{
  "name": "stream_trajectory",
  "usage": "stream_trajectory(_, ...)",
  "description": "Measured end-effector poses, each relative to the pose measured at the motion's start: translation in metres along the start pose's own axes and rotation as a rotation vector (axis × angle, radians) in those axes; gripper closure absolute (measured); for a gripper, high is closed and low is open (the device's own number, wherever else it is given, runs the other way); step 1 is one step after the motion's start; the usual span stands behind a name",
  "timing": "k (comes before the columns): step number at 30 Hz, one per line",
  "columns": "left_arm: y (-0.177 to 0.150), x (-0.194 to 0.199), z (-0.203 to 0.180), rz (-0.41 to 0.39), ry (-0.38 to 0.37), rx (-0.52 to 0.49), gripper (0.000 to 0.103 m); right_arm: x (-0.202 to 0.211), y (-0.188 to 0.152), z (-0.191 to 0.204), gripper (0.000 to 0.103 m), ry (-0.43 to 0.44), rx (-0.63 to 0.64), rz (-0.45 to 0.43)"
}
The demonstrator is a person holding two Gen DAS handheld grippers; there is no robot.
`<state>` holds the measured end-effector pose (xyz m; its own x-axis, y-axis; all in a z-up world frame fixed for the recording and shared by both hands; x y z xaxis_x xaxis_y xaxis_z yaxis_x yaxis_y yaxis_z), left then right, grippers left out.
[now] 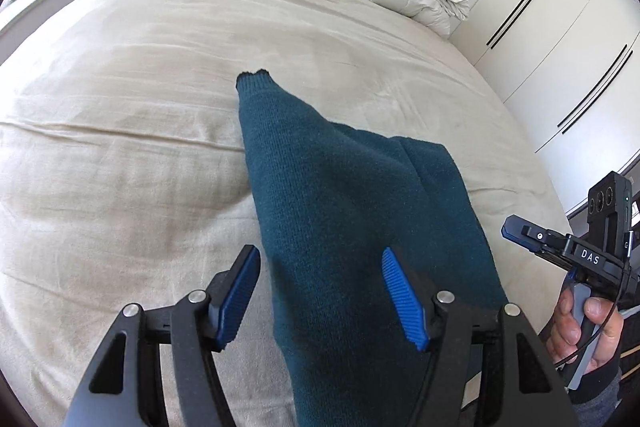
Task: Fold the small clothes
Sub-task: 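Open both grippers and pull them back from the folded sweater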
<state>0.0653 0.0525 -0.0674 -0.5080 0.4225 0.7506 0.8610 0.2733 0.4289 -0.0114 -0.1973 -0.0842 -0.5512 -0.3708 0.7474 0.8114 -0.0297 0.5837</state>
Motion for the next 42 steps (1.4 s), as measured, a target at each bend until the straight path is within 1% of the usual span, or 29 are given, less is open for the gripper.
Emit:
stream_trajectory(3,0.009,0.006,-0.02,-0.017,-0.047,-0.053,0.037,0.005,0.023,0.01,0.056,0.122,0.001,-0.049)
stream_trajectory(4,0.012,0.003,-0.028,-0.015,-0.06,-0.068,0.037,0.003,0.028,0.014,0.056,0.16,0.002,-0.051)
stream_trajectory(5,0.016,-0.003,-0.035,-0.013,-0.068,-0.084,0.037,-0.003,0.033,0.019,0.056,0.18,0.006,-0.044)
stream_trajectory(7,0.021,-0.023,-0.046,0.012,-0.061,-0.111,0.037,-0.021,0.037,0.024,0.056,0.177,0.023,-0.012)
stream_trajectory(9,0.021,-0.046,-0.048,0.068,-0.066,-0.105,0.037,-0.045,0.038,0.027,0.056,0.192,0.009,0.032)
stream_trajectory(10,0.021,-0.055,-0.047,0.082,-0.061,-0.107,0.037,-0.055,0.036,0.027,0.056,0.192,0.008,0.051)
stream_trajectory(11,0.019,-0.06,-0.047,0.084,-0.047,-0.11,0.039,-0.065,0.035,0.026,0.057,0.179,0.019,0.071)
stream_trajectory(12,0.019,-0.063,-0.045,0.086,-0.045,-0.109,0.039,-0.073,0.032,0.022,0.06,0.148,0.028,0.089)
stream_trajectory(13,0.019,-0.065,-0.045,0.087,-0.054,-0.102,0.039,-0.081,0.028,0.018,0.06,0.133,0.033,0.103)
stream_trajectory(14,0.018,-0.067,-0.045,0.09,-0.057,-0.1,0.039,-0.087,0.024,0.015,0.06,0.144,0.029,0.108)
stream_trajectory(15,0.018,-0.068,-0.045,0.092,-0.056,-0.104,0.039,-0.09,0.021,0.011,0.06,0.164,0.017,0.093)
stream_trajectory(18,0.015,-0.072,-0.046,0.083,-0.045,-0.145,0.039,-0.089,0.017,0.004,0.06,0.211,-0.019,0.049)
stream_trajectory(20,0.014,-0.071,-0.045,0.068,-0.051,-0.147,0.039,-0.079,0.015,0.003,0.06,0.204,-0.03,0.038)
stream_trajectory(22,0.013,-0.062,-0.044,0.057,-0.068,-0.119,0.038,-0.058,0.013,0.009,0.056,0.215,-0.035,-0.001)
stream_trajectory(24,0.011,-0.052,-0.043,0.047,-0.094,-0.092,0.038,-0.028,0.006,0.02,0.056,0.247,-0.017,-0.043)
stream_trajectory(26,0.004,-0.046,-0.043,0.041,-0.099,-0.098,0.038,-0.011,-0.003,0.026,0.056,0.271,-0.01,-0.06)
stream_trajectory(28,-0.004,-0.049,-0.042,0.037,-0.088,-0.128,0.038,-0.011,-0.017,0.027,0.056,0.278,-0.003,-0.035)
stream_trajectory(30,-0.007,-0.052,-0.039,0.024,-0.087,-0.137,0.038,-0.025,-0.033,0.019,0.058,0.231,-0.01,0.026)
stream_trajectory(31,-0.006,-0.052,-0.039,0.019,-0.092,-0.131,0.038,-0.03,-0.04,0.012,0.058,0.205,-0.03,0.043)
stream_trajectory(32,-0.006,-0.05,-0.04,0.015,-0.096,-0.127,0.038,-0.031,-0.048,0.006,0.058,0.201,-0.053,0.045)
stream_trajectory(33,-0.006,-0.046,-0.04,0.007,-0.097,-0.123,0.038,-0.027,-0.051,0.003,0.058,0.217,-0.077,0.026)
stream_trajectory(35,-0.006,-0.032,-0.043,-0.032,-0.097,-0.13,0.038,-0.009,-0.051,0.001,0.057,0.181,-0.073,-0.024)
stream_trajectory(37,-0.009,-0.012,-0.05,-0.108,-0.063,-0.178,0.036,0.014,-0.046,0.004,0.057,0.115,-0.02,-0.082)
stream_trajectory(38,-0.011,0.001,-0.056,-0.163,-0.034,-0.213,0.027,0.028,-0.042,0.008,0.053,0.069,0.011,-0.113)
stream_trajectory(39,-0.013,0.015,-0.06,-0.232,-0.005,-0.243,0.02,0.042,-0.038,0.012,0.051,0.013,0.043,-0.146)
stream_trajectory(40,-0.015,0.032,-0.064,-0.321,0.029,-0.265,0.003,0.056,-0.034,0.017,0.045,-0.048,0.076,-0.183)
stream_trajectory(41,-0.017,0.051,-0.068,-0.416,0.061,-0.273,0.0,0.071,-0.03,0.024,0.037,-0.104,0.112,-0.224)
stream_trajectory(42,-0.021,0.069,-0.071,-0.505,0.078,-0.279,0.0,0.086,-0.025,0.032,0.034,-0.156,0.15,-0.269)
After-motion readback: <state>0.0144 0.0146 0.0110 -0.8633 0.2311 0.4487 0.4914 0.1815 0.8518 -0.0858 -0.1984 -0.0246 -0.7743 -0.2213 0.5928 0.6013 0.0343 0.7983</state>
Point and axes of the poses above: each gripper's, at about its wrist camera, not at the fingertips, and x roughly against the way its jaws point, z to its left, y to its top, the point moved 4 cm from there along -x, roughly the way its jaws point, and after that the axes turned 14 degrees about x, right-handed, at the moved point
